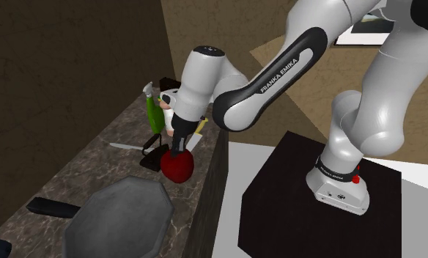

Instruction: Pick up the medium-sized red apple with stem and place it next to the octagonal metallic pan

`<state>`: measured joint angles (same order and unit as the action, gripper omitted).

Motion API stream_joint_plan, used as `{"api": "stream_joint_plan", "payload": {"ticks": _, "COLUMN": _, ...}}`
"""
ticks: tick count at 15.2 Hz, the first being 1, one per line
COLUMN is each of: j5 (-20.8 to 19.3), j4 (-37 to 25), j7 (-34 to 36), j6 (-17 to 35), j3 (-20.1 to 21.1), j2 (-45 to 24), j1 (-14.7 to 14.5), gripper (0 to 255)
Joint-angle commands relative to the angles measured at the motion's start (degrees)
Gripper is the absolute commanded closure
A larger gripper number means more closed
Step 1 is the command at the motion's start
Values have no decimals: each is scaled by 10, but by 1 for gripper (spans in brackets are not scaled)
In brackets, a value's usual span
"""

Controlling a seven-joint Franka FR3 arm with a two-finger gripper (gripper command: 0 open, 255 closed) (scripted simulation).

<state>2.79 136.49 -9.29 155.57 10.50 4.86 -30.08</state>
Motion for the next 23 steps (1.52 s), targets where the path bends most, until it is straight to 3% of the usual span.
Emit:
{"api": "stream_joint_plan", "payload": {"ticks": 1, "j5": 0, "j4": 0, "j7": 0, "j6": 1, "j3": 0, "j2": 0, "j1": 0, "gripper": 255}}
{"api": "stream_joint_plan", "payload": {"ticks": 5, "j5": 0, "j4": 0, "j7": 0, "j6": 1, "j3": 0, "j2": 0, "j1": 0, "gripper": 255}}
{"api": "stream_joint_plan", "payload": {"ticks": 6, "j5": 0, "j4": 0, "j7": 0, "j6": 1, "j3": 0, "j2": 0, "j1": 0, "gripper": 0}}
{"api": "stream_joint_plan", "payload": {"ticks": 11, "j5": 0, "j4": 0, "j7": 0, "j6": 1, "j3": 0, "j2": 0, "j1": 0, "gripper": 0}}
{"api": "stream_joint_plan", "payload": {"ticks": 15, "j5": 18, "j4": 5, "j7": -13, "j6": -67, "j3": -6, "j2": 72, "j1": -4, "gripper": 0}}
{"api": "stream_joint_plan", "payload": {"ticks": 23, "j5": 18, "j4": 5, "j7": -13, "j6": -67, "j3": -6, "j2": 72, "j1": -4, "gripper": 0}}
